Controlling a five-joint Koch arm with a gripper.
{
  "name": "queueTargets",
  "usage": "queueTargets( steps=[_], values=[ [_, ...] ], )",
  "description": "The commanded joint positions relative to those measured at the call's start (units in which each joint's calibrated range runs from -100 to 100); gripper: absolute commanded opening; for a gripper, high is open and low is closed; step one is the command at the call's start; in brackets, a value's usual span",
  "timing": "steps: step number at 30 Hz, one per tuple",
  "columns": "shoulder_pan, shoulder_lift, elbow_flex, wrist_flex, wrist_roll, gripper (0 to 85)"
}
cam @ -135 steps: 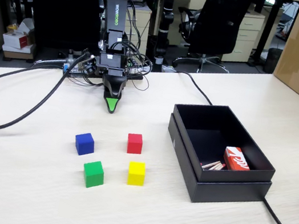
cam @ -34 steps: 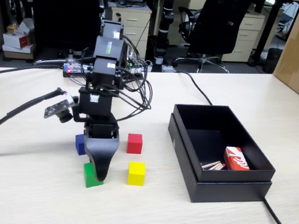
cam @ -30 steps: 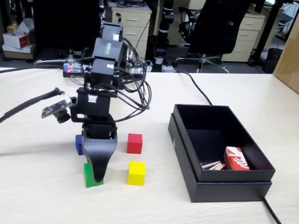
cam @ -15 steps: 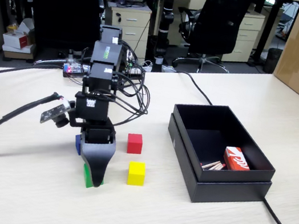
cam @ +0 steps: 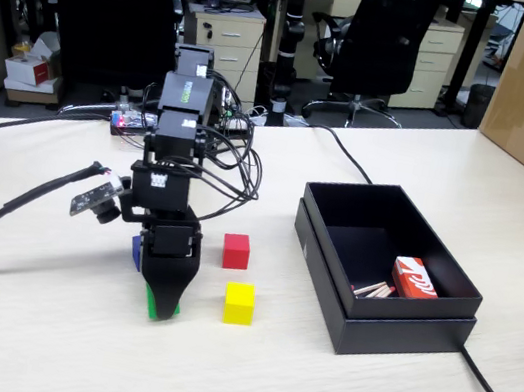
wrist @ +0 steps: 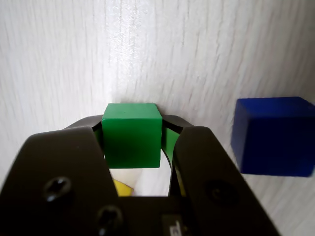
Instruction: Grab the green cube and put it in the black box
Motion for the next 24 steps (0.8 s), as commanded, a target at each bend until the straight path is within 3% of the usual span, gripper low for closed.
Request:
queueTargets(
  steps=[1,8,14,21,24],
  values=[
    [0.0,-14.0,-1.3,2.0,-0.2,0.8],
    [2.0,-43.4,-13.5,2.0,0.6,0.7],
    [10.5,-66.0,-23.6,2.0,3.5,0.8],
    [21.6,-62.6,-20.7,2.0,8.1,0.9],
    [23.4,-55.0,-17.5,2.0,8.9,0.9]
  ],
)
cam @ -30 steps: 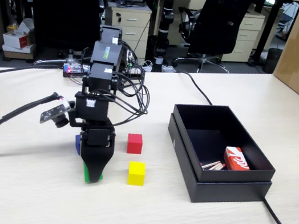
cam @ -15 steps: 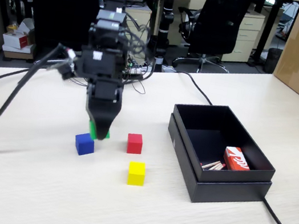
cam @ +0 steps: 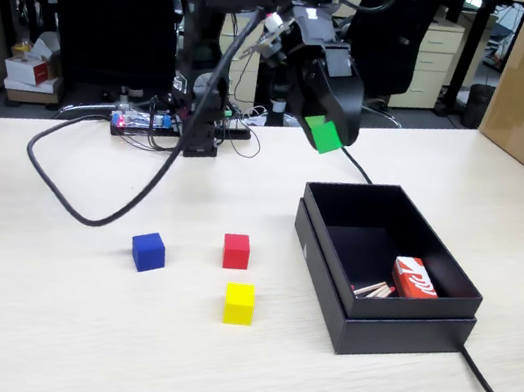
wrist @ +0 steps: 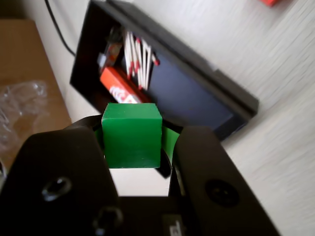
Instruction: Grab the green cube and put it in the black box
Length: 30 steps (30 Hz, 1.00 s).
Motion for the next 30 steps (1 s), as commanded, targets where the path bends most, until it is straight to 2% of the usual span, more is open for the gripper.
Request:
queueTargets(
  steps=[1,2,3,10,18,19,21,24,25,26,30],
  values=[
    [1.2,4.8,6.6,2.0,0.4,0.9],
    [1.3,6.3,7.3,2.0,0.4,0.9],
    [1.5,22.4,16.2,2.0,0.3,0.9],
    [0.1,37.2,22.2,2.0,0.1,0.9],
    [-0.7,44.3,22.7,2.0,-0.3,1.3],
    [-0.7,44.5,22.5,2.0,-0.3,2.9],
    [-0.7,44.7,20.8,2.1,-0.3,12.4],
    [-0.8,46.0,19.4,2.0,-0.4,14.8],
    [-0.8,46.1,18.9,2.0,-0.4,16.8],
    [-0.9,46.4,17.8,2.1,-0.5,22.6],
    [-1.1,46.4,17.0,2.0,-0.6,27.7]
  ],
)
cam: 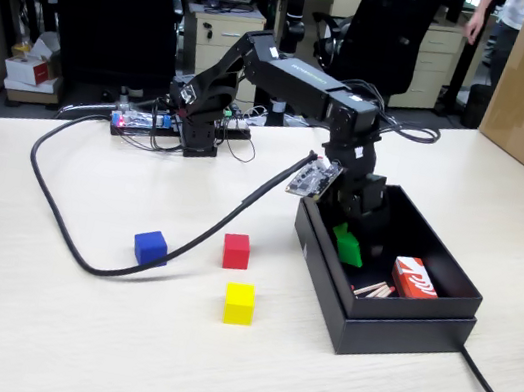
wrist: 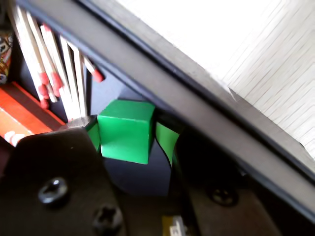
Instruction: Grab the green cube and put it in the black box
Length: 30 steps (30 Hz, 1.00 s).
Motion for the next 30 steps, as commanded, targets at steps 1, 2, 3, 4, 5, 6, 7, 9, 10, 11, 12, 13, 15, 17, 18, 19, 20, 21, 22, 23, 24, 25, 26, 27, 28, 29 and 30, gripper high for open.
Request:
queueTargets(
  steps=[1,2,3,4,5,6,7,9,10,11,12,13,15,17,18,19,20,21,22,23,24,25,26,27,28,29,30],
  values=[
    [-0.2,-1.4,1.9,1.3,-0.6,31.9],
    [-0.2,-1.7,1.9,1.3,-0.7,36.3],
    [-0.2,-2.4,1.7,1.3,-0.8,39.8],
    [-0.2,-3.4,1.6,1.3,-0.8,42.0],
    [-0.2,-5.0,1.6,1.3,-0.8,43.4],
    [-0.2,-6.8,1.7,1.3,-0.8,44.4],
    [-0.3,-9.3,1.8,1.3,-0.8,46.0],
    [-0.5,-14.9,1.7,1.4,-0.6,46.8],
    [-0.7,-18.2,1.7,1.4,-0.5,46.8],
    [-0.8,-21.4,1.6,1.4,-0.5,46.8],
    [-0.9,-24.7,1.2,1.4,-0.5,46.8],
    [-1.1,-28.3,0.7,1.4,-0.5,46.7],
    [-1.8,-34.8,-1.3,1.4,-0.6,46.7],
    [-2.7,-42.2,-5.6,1.4,-0.8,46.8],
    [-3.3,-45.7,-8.5,1.8,-0.8,46.8],
    [-4.0,-49.9,-11.9,2.8,-0.8,46.8],
    [-4.7,-53.8,-15.6,3.7,-0.7,46.8],
    [-5.5,-57.1,-19.5,4.7,-0.7,46.8],
    [-6.3,-60.5,-23.7,6.4,-0.7,46.8],
    [-7.2,-64.0,-28.0,8.3,-0.7,46.8],
    [-8.0,-67.3,-32.7,10.3,-0.7,46.8],
    [-8.6,-70.6,-36.9,11.8,-0.7,46.8],
    [-9.4,-74.2,-41.5,13.6,-0.7,46.8],
    [-10.1,-78.2,-46.3,15.9,-0.7,46.8],
    [-10.6,-81.8,-51.2,17.9,-0.8,46.8],
    [-11.2,-85.1,-55.3,20.0,-0.8,46.8],
    [-11.6,-88.8,-59.5,21.2,-0.7,46.8]
  ],
)
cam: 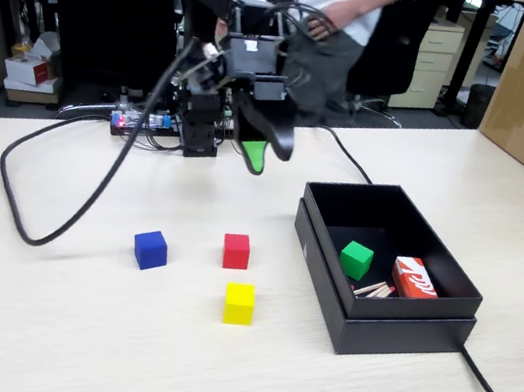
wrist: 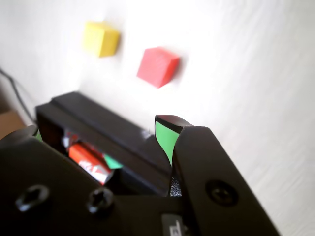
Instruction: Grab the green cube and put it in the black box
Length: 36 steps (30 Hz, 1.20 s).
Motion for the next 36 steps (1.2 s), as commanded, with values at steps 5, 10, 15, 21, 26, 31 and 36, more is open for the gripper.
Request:
queueTargets(
  steps=[5,10,15,21,26,31,36],
  values=[
    [-2.2,-26.5,-23.2,10.1,0.2,48.8],
    [-3.9,-37.5,-41.2,19.0,0.5,48.5],
    [-5.6,-44.1,-57.4,32.6,0.4,47.6],
    [-6.8,-44.1,-68.6,43.3,0.2,48.0],
    [-7.1,-44.1,-76.2,48.8,0.2,48.9],
    [-7.1,-44.1,-77.2,46.9,0.2,48.9],
    [-7.0,-44.1,-77.2,44.4,0.2,48.8]
  ],
)
